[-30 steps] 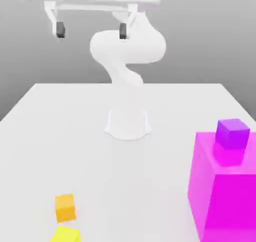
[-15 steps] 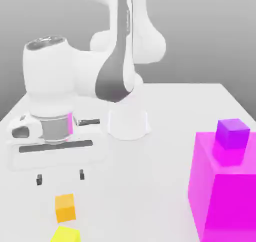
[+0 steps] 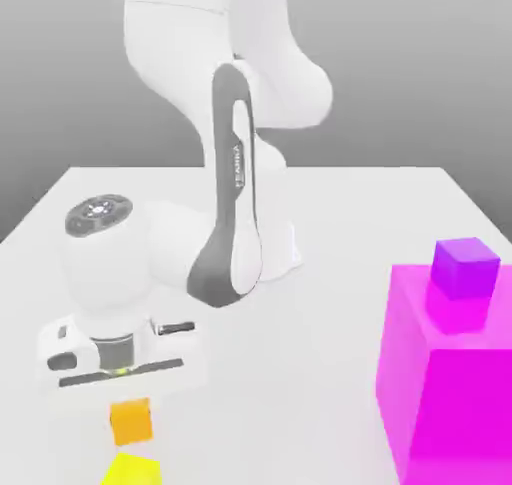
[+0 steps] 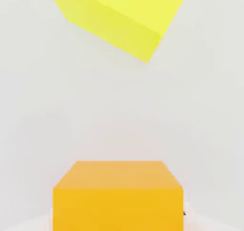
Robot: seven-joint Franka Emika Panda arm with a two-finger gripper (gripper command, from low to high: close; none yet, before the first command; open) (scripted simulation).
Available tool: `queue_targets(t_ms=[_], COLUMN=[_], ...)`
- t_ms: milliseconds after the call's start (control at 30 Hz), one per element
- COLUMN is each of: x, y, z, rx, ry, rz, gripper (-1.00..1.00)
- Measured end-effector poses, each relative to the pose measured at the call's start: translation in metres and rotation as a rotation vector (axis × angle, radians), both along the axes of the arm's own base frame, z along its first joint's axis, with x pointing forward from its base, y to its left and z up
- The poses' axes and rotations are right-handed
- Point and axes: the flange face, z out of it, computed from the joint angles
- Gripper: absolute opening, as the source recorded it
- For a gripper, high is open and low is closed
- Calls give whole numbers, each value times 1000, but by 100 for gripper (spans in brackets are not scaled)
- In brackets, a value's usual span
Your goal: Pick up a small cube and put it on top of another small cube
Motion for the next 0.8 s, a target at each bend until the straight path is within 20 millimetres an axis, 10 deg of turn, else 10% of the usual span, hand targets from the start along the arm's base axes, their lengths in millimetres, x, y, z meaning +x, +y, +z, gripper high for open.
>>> queue_targets(t_ms=[100,200,500,733,800], x=[-1,37,122,79,77], y=[0,41,260,463,470], z=[33,63,176,293,282], rx=[1,19,46,15,9], ry=[0,-2,4,4,2], rz=[-1,75,396,658,658], gripper=[-100,-100,-100,-100,-100])
